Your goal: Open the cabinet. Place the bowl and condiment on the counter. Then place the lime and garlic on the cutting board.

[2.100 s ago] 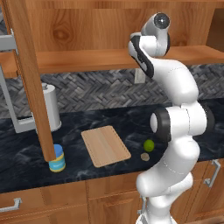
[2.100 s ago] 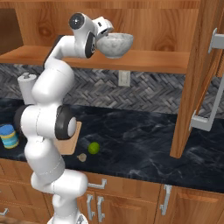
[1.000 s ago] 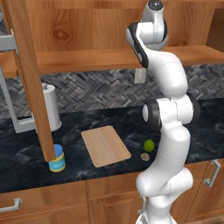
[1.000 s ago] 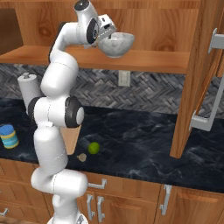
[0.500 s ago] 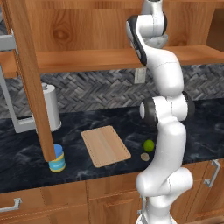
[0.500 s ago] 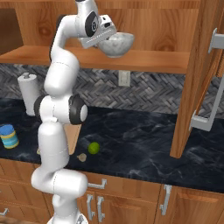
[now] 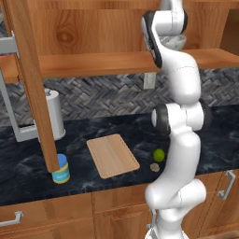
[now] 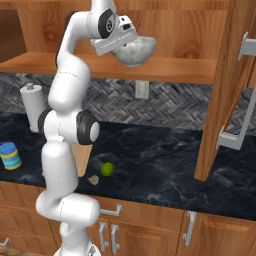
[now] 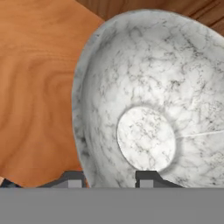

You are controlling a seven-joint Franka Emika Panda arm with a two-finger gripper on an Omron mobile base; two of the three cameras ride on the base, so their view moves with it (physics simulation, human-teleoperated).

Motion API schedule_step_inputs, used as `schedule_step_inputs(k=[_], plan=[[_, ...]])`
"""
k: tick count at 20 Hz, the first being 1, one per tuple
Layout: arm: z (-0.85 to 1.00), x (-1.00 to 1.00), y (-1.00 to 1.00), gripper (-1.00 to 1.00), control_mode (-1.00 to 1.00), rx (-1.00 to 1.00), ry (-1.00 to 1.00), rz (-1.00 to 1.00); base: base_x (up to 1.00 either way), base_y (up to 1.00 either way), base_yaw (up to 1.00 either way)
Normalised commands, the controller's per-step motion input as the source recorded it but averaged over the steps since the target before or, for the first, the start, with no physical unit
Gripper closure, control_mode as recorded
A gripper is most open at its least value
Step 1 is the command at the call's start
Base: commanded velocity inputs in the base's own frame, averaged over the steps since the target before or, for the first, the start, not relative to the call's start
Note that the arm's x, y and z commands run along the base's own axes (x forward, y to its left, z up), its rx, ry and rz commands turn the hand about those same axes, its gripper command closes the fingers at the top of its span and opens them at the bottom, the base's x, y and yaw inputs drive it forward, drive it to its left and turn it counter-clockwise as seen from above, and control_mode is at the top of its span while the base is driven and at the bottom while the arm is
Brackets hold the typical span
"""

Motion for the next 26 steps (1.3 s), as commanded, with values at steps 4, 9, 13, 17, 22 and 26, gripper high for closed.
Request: schedule_step_inputs(k=[4,9,13,17,22,26], plan=[[0.04,-0.99,-0.28,1.0,-1.0,0.0,-0.06,-0.06,0.0,0.0,0.0],[0.0,-1.0,-0.24,1.0,-1.0,0.0,-0.14,-0.1,0.0,0.0,0.0],[0.0,-1.0,-0.27,1.0,-1.0,0.0,-0.13,-0.12,0.0,0.0,0.0],[0.0,-1.0,-0.22,1.0,-1.0,0.0,-0.09,-0.17,0.0,0.0,0.0],[-0.07,-1.0,-0.13,1.0,-1.0,0.0,-0.04,-0.19,0.0,0.0,0.0],[-0.11,-1.0,-0.04,1.0,-1.0,0.0,0.0,-0.19,0.0,0.0,0.0]])
